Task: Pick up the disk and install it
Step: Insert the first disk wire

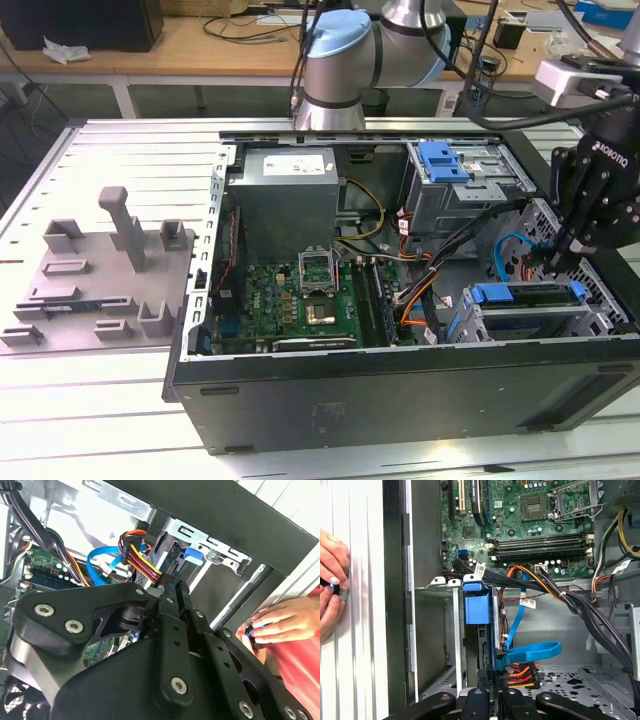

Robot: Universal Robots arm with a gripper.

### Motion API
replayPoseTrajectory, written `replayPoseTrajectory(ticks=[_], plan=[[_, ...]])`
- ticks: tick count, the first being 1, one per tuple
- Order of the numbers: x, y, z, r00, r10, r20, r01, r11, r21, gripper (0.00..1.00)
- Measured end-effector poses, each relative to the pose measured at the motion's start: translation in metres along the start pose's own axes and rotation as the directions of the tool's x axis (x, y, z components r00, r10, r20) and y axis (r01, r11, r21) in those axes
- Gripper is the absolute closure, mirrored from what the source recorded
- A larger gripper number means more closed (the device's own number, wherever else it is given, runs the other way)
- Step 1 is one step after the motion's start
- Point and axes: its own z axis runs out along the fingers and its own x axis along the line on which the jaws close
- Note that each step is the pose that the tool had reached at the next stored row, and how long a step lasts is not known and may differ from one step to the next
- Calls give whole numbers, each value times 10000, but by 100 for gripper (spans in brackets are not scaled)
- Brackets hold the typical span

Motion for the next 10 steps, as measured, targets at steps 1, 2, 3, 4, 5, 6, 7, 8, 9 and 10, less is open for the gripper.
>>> replayPoseTrajectory(ticks=[1, 2, 3, 4, 5, 6, 7, 8, 9, 10], plan=[[10, 0, 2, 10000, -14, 58, 14, 10000, 6, 84], [20, 0, 3, 9999, -29, 125, 29, 10000, 12, 84], [36, 1, 6, 9997, -51, 233, 50, 10000, 21, 84], [51, 1, 9, 9994, -70, 333, 69, 10000, 28, 84], [61, 1, 10, 9992, -84, 400, 82, 10000, 35, 84], [81, 2, 14, 9986, -109, 524, 107, 9999, 46, 84], [114, 7, 19, 9978, -138, 651, 134, 9999, 71, 84], [152, 38, 28, 9975, -152, 692, 145, 9998, 105, 84], [153, 38, 28, 9975, -160, 692, 153, 9998, 107, 84], [153, 38, 28, 9975, -162, 692, 155, 9998, 108, 84]])
